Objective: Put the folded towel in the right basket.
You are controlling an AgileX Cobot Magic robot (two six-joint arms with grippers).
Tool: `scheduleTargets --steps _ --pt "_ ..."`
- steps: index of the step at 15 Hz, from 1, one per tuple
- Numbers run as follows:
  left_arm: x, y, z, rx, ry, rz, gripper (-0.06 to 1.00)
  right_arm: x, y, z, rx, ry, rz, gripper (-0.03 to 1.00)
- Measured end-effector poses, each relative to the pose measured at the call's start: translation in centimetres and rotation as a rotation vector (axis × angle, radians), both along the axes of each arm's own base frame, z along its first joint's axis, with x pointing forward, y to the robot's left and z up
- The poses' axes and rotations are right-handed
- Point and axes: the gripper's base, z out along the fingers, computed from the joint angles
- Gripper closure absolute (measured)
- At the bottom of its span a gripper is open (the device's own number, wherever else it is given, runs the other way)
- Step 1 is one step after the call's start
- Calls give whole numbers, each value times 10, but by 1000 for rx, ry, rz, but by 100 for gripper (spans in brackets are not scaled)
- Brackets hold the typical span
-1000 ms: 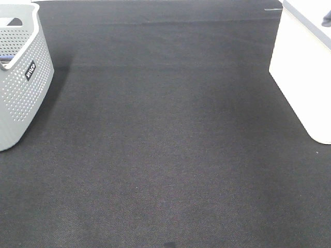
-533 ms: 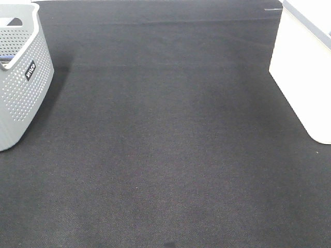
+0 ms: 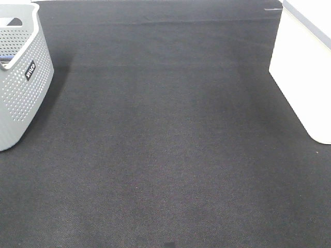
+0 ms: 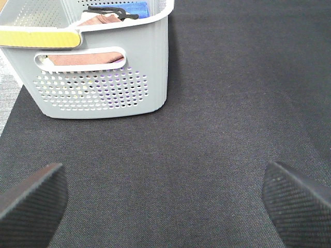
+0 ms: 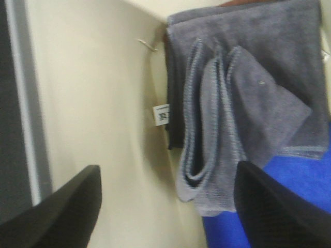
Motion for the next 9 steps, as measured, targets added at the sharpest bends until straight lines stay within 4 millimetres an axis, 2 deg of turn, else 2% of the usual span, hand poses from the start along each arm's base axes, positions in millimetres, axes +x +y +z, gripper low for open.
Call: scheduleTargets --steps 1,2,5,9 --pt "0 0 0 0 0 0 -3 1 15 6 -11 -14 33 28" --pt "0 0 0 0 0 0 -3 1 15 6 -11 -14 33 28" --pt "0 0 0 0 0 0 -3 -1 71 25 -124 -39 154 25" --pt "0 0 0 0 0 0 -3 -20 146 58 -209 -85 266 25"
